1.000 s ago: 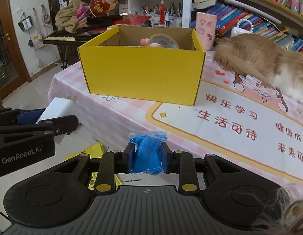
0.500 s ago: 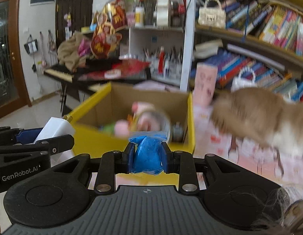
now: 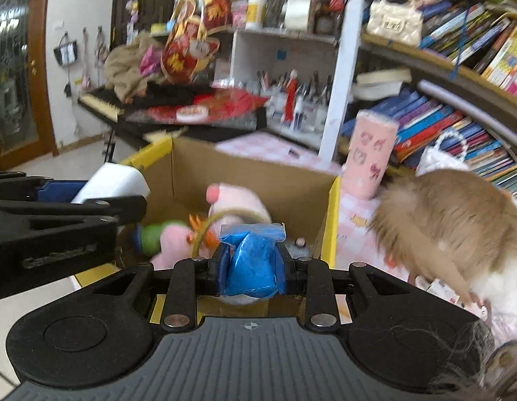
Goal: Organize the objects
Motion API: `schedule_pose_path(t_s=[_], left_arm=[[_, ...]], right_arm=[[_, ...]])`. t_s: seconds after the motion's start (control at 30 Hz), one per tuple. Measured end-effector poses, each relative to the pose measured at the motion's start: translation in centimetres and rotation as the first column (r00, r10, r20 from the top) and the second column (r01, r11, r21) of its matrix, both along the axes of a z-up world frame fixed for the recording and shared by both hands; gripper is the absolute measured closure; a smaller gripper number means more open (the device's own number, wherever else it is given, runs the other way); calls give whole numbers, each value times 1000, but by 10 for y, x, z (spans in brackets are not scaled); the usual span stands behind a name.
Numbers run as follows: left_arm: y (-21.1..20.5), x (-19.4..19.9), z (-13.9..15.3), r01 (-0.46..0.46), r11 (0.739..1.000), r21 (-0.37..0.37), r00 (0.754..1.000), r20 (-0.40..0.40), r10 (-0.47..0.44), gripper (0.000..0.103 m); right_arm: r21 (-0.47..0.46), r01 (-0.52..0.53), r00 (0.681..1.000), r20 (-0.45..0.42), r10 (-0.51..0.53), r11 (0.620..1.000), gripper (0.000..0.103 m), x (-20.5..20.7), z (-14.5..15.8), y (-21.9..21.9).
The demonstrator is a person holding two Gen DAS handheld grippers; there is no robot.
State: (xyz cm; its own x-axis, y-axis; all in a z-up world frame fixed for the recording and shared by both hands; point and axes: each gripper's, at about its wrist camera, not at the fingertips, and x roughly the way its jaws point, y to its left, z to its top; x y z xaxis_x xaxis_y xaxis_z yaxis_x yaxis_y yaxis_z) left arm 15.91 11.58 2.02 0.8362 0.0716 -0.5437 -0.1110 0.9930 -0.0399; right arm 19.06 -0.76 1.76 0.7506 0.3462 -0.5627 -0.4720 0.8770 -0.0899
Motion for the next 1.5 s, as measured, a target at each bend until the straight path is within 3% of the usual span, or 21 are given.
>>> schedule_pose_path(t_s=[0.1, 0.43, 0.7, 0.97, 1.27, 1.5], left_arm=[[-1, 2, -3, -9, 1000, 18, 1000, -9, 9, 34], [-11, -8, 11, 22, 1000, 17, 998, 55, -23, 33], [-18, -38, 23, 106, 994, 28, 990, 90, -108, 31], [-27, -82, 8, 192, 981, -13, 980, 56, -191, 24], [-44, -126, -17, 269, 963, -1, 963, -17, -269, 21], [-64, -138, -22, 323, 946, 9, 946, -46, -322, 19]], right_arm=[[-16, -7, 1000, -23, 6, 1000, 66, 5, -9, -2], [43, 60, 998, -17, -59, 997, 66, -2, -4, -20], [108, 196, 980, 7, -198, 975, 67, -42, 10, -37], [111, 402, 915, -52, -399, 909, 65, -112, -2, -55], [60, 528, 847, -107, -521, 847, 64, -184, -25, -69], [40, 608, 790, -129, -599, 793, 63, -212, -31, -88]])
